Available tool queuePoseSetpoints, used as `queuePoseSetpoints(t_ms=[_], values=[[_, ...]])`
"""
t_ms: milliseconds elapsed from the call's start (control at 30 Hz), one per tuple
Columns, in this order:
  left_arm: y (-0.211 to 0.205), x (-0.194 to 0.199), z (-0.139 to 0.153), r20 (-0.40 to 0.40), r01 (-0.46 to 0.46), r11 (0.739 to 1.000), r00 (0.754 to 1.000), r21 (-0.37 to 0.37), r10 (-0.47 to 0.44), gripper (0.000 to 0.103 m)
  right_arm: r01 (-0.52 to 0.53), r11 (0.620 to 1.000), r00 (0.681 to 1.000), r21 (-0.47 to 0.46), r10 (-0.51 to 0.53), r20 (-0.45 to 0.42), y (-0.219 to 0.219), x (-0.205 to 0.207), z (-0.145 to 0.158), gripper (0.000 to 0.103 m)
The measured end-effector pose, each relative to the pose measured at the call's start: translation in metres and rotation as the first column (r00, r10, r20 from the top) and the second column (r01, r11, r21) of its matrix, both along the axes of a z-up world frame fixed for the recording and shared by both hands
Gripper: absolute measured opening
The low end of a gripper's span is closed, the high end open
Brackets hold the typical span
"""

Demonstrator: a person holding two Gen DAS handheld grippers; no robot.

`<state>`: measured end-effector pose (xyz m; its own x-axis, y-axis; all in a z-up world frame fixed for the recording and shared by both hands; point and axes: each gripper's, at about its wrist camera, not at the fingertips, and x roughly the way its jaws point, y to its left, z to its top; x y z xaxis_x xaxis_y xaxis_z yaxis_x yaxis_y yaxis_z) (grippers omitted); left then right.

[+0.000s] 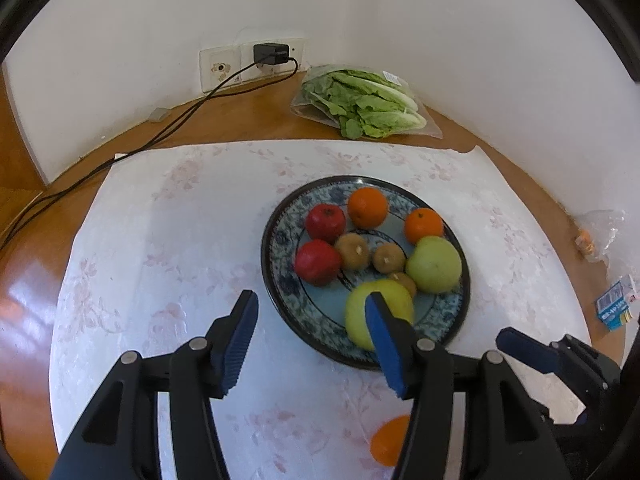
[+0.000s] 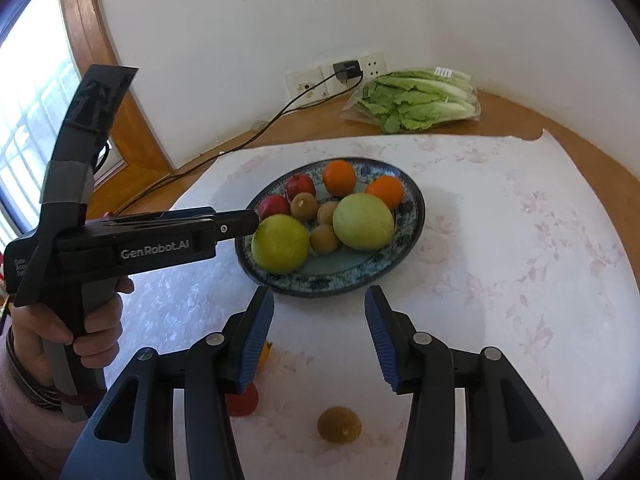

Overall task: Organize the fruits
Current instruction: 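Open the left tool onto the plate while the right tool releases the kiwi there, then withdraw both open tools from the plate toward the loose orange, red apple and kiwi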

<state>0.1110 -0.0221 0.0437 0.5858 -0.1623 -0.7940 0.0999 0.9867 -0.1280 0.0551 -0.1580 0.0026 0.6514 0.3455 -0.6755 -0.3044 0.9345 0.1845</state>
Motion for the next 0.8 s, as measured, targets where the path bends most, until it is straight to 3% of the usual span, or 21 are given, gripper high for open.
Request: queuePoseSetpoints(t_ms=[800], values=[[-0.026, -0.056, -0.006, -0.081, 0.065, 0.997, 0.994, -0.03, -0.067, 0.06, 0.011, 1.0, 0.999, -0.015, -0.011, -0.034, -0.014, -0.035, -0.004, 0.049]])
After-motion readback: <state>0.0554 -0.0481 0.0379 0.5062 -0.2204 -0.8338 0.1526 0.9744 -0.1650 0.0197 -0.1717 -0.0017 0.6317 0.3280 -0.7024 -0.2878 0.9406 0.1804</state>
